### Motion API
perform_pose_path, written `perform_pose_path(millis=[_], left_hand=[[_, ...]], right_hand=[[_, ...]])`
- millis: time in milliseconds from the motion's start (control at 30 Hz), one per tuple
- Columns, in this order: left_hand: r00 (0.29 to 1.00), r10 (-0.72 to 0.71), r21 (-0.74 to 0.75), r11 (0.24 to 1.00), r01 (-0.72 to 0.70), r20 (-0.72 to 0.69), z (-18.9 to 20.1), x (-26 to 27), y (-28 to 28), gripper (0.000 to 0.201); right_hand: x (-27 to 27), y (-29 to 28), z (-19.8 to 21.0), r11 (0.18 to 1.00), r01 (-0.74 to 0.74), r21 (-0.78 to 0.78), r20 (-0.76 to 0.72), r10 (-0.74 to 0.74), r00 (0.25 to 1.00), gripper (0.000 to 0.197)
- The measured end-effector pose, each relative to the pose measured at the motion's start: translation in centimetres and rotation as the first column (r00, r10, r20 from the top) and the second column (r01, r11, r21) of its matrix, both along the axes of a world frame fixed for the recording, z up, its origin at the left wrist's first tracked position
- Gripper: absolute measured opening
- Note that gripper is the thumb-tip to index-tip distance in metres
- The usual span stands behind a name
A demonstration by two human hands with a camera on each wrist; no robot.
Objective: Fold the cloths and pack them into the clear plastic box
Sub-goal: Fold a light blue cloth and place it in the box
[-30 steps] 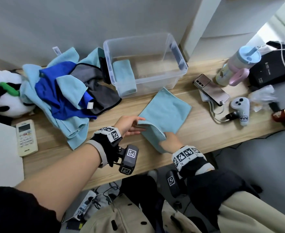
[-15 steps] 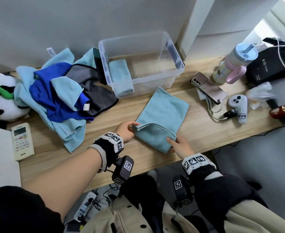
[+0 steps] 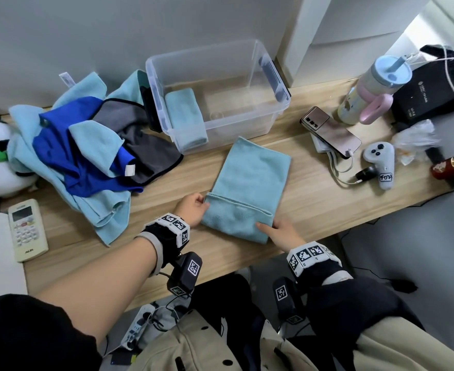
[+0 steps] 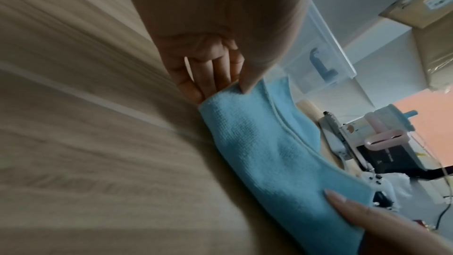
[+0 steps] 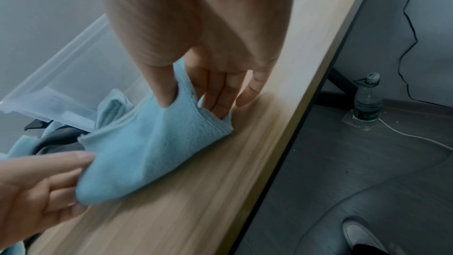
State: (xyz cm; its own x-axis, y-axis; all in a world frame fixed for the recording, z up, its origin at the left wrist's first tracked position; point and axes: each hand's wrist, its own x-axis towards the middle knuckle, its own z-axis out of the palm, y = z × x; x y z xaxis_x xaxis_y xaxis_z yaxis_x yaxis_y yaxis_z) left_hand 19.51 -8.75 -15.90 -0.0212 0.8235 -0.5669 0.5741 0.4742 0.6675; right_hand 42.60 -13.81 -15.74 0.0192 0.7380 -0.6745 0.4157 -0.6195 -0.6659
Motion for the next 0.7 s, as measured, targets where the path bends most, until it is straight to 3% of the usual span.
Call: perform_pose_path(millis=[67,200,300,433,700], left_hand=[[0.998,-0.052,-0.088,0.995,0.048,-0.043,-0.8,-0.6,-0.7,0.028],[0.996,-0.082,-0.219,0.972,0.089,0.041,-1.0,-0.9,-2.6,0.007],[0.995,-0.032,-0.222,0.974,0.053,0.095,-1.1,-0.8,-3.2,0.024],[0.994,-0.009,-0.238,0.971,0.036,0.113,-0.9,-0.7,-3.3,0.009],[0.993,0.117,-0.263,0.959,-0.106,0.027,-0.7,-0.1,-3.1,0.006]], right_hand=[[-0.1,0.2,0.0,0.998,-0.063,-0.01,0.026,0.063,0.998,0.031],[-0.5,0.6,0.0,0.992,-0.12,0.023,0.064,0.119,0.991,0.033],[-0.8,1.3,0.1,0.99,-0.123,0.07,0.141,0.112,0.984,0.025],[-0.5,2.0,0.2,0.989,-0.072,0.126,0.19,0.048,0.981,0.016],[0.4,2.0,0.1,0.991,-0.088,0.102,0.291,0.055,0.955,0.011]])
